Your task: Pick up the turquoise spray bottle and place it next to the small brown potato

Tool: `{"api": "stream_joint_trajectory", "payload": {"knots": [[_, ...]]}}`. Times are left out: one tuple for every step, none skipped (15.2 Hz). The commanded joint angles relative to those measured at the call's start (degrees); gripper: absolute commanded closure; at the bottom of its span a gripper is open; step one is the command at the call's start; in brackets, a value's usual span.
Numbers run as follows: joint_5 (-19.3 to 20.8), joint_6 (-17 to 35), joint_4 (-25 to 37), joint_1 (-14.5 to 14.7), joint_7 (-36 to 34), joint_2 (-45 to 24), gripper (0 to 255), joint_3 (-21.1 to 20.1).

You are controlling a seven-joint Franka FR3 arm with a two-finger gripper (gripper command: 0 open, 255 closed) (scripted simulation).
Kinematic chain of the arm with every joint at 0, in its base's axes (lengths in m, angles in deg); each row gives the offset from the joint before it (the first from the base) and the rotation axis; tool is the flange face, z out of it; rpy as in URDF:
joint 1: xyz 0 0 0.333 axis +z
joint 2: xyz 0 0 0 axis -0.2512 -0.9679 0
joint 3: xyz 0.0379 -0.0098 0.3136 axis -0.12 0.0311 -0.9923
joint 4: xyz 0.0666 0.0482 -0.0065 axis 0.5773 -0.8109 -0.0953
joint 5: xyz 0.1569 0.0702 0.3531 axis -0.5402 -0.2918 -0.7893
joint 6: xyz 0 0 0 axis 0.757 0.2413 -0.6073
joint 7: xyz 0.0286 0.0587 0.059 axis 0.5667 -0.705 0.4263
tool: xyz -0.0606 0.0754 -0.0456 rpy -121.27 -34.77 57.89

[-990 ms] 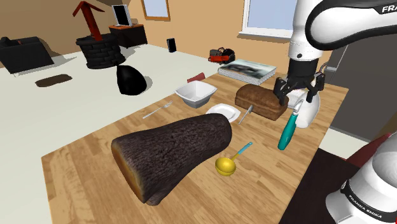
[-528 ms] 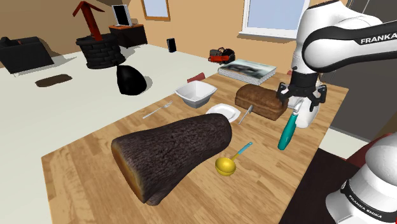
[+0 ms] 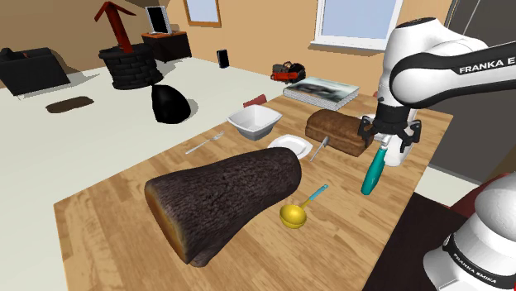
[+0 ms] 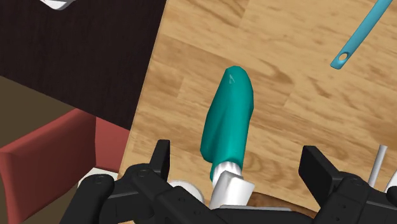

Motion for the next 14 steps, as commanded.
{"api": "stream_joint_trajectory", "payload": {"knots": [[-0.01,0.12,-0.07,0.00,-0.01,-0.03,0,-0.01],[-0.01,0.12,-0.07,0.00,-0.01,-0.03,0,-0.01],[-0.01,0.12,-0.07,0.00,-0.01,-0.03,0,-0.01],[-0.01,0.10,-0.06,0.00,-0.01,-0.03,0,-0.01],[-0.01,0.10,-0.06,0.00,-0.01,-0.03,255,-0.01],[-0.01,0.10,-0.06,0.00,-0.01,-0.03,255,-0.01],[-0.01,0.10,-0.06,0.00,-0.01,-0.03,255,-0.01],[-0.01,0.10,-0.06,0.00,-0.01,-0.03,255,-0.01],[-0.01,0.10,-0.06,0.00,-0.01,-0.04,255,-0.01],[-0.01,0.10,-0.05,0.00,-0.01,-0.04,255,-0.01],[-0.01,0.10,-0.05,0.00,-0.01,-0.03,255,-0.01],[-0.01,0.10,-0.05,0.00,-0.01,-0.03,255,-0.01],[-0.01,0.10,-0.05,0.00,-0.01,-0.03,255,-0.01],[-0.01,0.12,-0.07,0.00,-0.01,-0.03,255,-0.02]]}}
